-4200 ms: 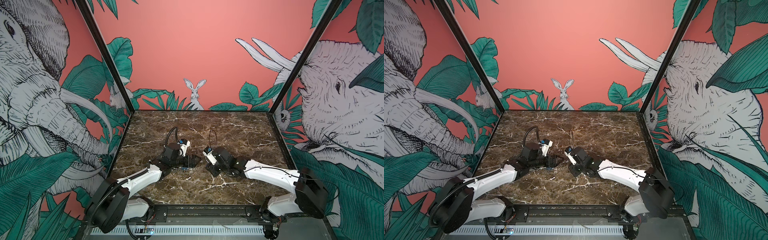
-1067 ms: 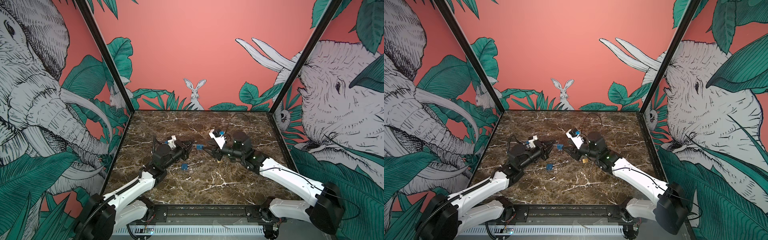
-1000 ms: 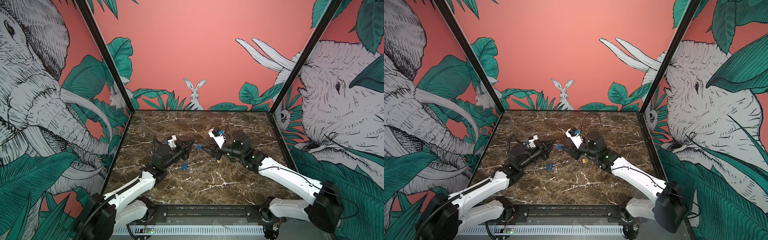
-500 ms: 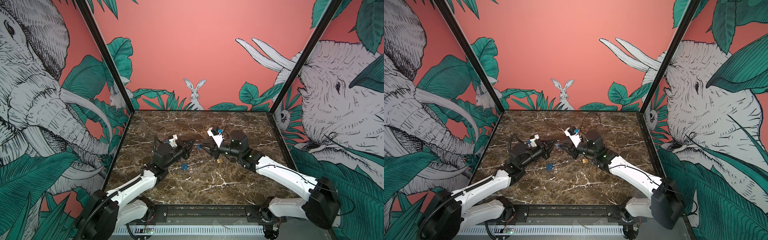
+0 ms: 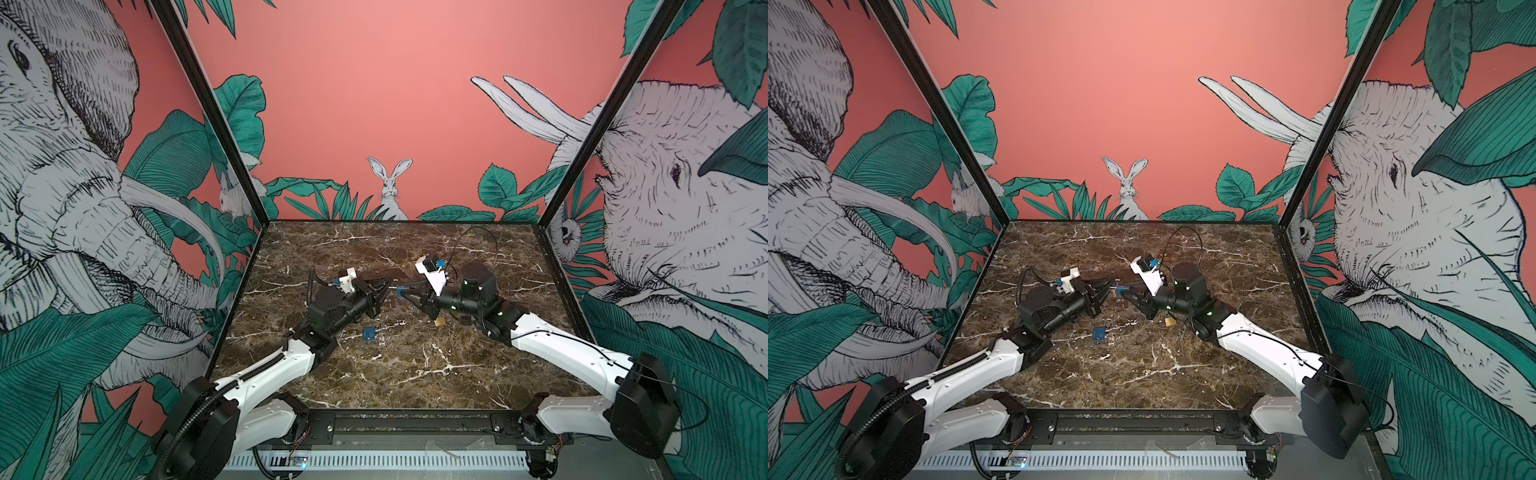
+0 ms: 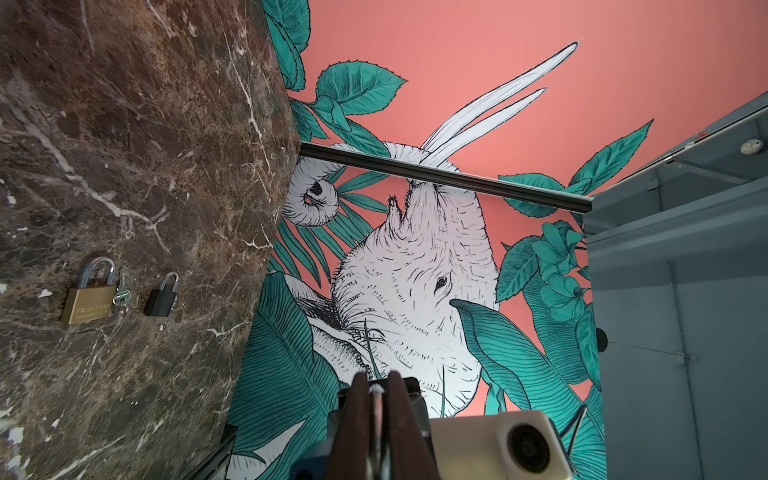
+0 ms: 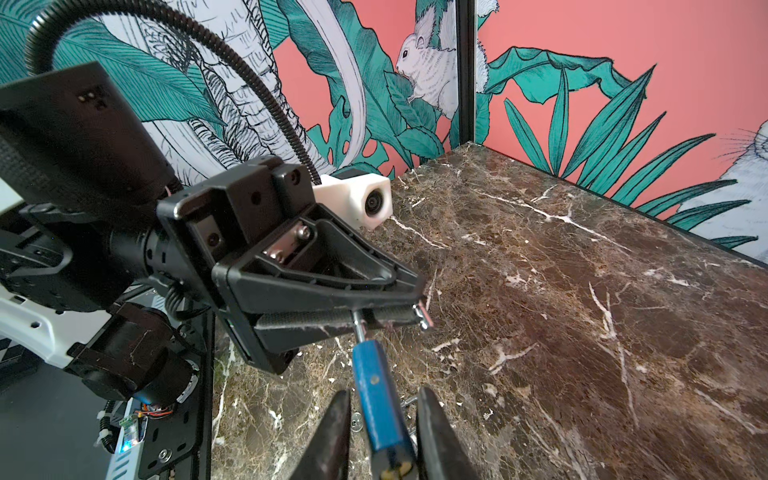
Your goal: Lock with the key
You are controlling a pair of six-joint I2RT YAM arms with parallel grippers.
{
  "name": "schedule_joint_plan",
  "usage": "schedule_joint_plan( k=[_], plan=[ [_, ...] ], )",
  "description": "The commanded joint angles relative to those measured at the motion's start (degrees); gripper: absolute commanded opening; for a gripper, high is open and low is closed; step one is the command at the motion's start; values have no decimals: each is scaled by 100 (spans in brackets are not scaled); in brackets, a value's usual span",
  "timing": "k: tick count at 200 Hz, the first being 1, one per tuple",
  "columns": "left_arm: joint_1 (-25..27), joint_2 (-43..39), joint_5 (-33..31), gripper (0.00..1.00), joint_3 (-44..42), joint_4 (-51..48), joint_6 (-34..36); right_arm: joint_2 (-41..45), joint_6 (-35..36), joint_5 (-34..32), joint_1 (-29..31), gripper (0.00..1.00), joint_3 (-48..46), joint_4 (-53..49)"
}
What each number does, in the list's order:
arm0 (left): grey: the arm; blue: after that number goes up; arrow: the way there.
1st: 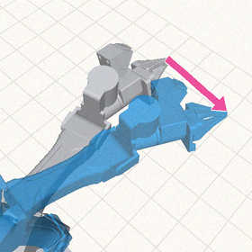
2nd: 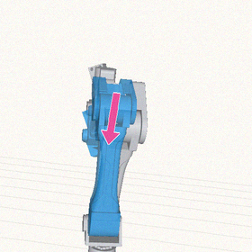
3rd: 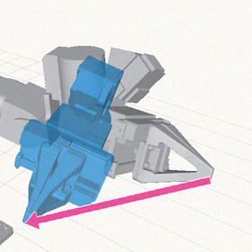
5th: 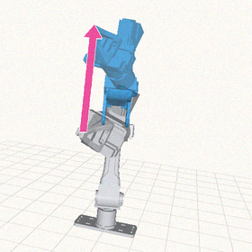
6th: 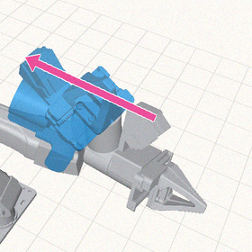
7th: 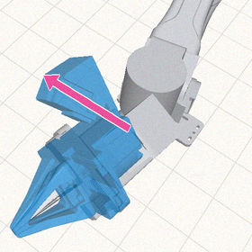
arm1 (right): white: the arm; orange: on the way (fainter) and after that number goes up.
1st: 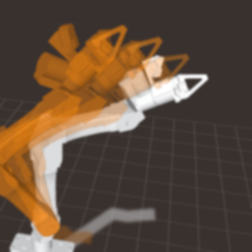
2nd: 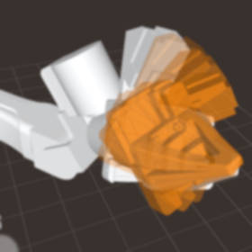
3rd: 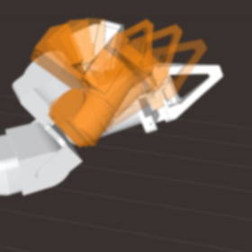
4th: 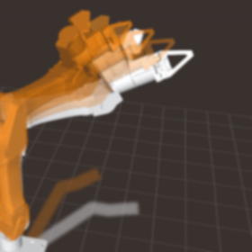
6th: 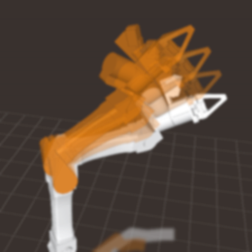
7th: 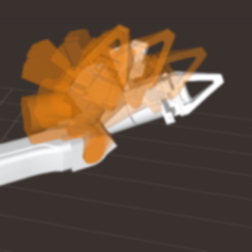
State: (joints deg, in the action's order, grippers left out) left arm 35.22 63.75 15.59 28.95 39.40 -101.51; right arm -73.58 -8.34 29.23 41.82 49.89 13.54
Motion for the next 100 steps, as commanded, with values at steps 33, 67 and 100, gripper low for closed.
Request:
schedule_joint_plan(
  k=[33, 67, 100],
  plan=[
    [20, 4, 75, 0, 231, 519, -18, -68, -54, 179, -33, 25, -36, 298],
    [20, 104, 125, 0, 234, 652, -33, -103, -89, 221, -27, 22, -57, 337],
    [19, 199, 212, 0, 227, 744, 18, -71, -128, 223, -54, 0, -86, 353]
  ],
)
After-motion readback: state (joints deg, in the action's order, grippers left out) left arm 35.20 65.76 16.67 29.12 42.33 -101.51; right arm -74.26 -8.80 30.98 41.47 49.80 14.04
